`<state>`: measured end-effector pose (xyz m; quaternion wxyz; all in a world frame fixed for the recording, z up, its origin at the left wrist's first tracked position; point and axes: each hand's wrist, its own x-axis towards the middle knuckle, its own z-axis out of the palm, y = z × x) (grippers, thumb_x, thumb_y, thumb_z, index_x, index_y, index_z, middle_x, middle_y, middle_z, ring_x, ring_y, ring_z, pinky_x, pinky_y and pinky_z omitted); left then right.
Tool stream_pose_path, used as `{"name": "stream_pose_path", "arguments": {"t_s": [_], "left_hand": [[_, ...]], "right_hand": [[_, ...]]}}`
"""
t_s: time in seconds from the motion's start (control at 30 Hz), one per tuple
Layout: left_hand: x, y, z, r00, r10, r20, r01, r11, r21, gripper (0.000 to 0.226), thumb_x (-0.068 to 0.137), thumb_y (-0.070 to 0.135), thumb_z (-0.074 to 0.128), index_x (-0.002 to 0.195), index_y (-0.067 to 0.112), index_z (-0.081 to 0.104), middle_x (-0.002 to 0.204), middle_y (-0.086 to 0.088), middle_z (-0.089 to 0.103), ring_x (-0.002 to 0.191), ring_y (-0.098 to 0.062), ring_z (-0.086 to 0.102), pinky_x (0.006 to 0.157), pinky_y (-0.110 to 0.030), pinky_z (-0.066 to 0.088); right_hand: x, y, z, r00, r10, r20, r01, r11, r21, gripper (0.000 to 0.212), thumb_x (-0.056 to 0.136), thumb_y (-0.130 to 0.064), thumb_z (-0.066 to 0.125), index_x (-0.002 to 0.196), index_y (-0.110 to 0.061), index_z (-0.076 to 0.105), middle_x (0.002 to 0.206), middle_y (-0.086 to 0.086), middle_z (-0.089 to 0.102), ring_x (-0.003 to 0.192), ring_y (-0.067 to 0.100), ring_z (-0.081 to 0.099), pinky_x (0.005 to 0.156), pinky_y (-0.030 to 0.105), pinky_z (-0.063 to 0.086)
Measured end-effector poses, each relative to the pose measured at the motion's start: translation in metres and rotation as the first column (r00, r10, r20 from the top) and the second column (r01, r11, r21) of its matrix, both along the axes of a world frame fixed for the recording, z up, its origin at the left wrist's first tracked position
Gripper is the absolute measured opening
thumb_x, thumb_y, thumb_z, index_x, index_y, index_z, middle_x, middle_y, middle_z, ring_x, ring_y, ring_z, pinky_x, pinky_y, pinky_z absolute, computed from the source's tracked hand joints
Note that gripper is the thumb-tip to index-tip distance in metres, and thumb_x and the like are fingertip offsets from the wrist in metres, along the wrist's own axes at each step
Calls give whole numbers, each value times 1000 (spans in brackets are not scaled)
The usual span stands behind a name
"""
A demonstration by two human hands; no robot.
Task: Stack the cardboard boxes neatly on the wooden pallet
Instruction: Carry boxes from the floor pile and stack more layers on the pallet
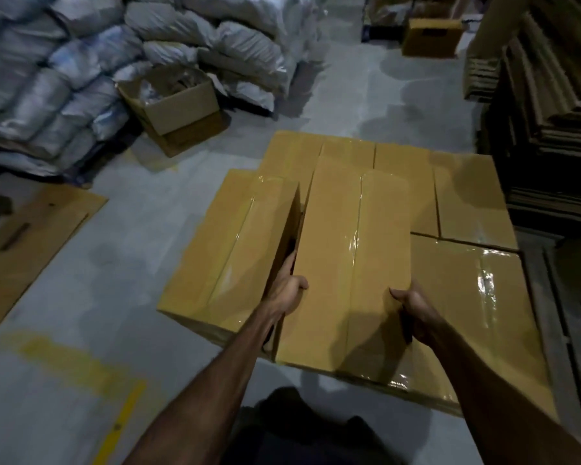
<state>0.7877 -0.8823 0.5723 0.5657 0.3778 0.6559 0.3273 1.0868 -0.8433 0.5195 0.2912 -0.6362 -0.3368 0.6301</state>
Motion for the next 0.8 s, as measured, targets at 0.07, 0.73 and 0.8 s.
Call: {"name": "stream_pose_path", "arguments": {"t_s": [0.07,0.73,0.8], "left_hand": [[3,0,-11,999,42,-10,-42,999,-15,85,88,-7,56,163,26,33,138,8,53,128,-15,48,105,-32,38],[-45,56,-71,917,-274,-290,211,950,-229,64,87,7,60,149,17,48,160,-9,41,144,-31,43,112,-39,44],[-48,45,-76,895,-288,-342,240,955,-176,28,82,12,60,109,18,57,136,-7,55,131,-24,50,98,-31,47]], "right_hand": [[4,7,-12,999,46,-10,-47,999,-6,49,100,-6,58,146,-20,47,132,14,61,120,38,59,102,56,51],[-63,39,-64,986,-11,169,11,1000,2,64,99,-4,62,156,-24,43,141,7,56,125,32,54,92,46,57],[-73,34,-62,982,-27,184,24,1000,20,61,97,-9,68,152,-21,44,134,7,56,118,29,55,77,35,55]]}}
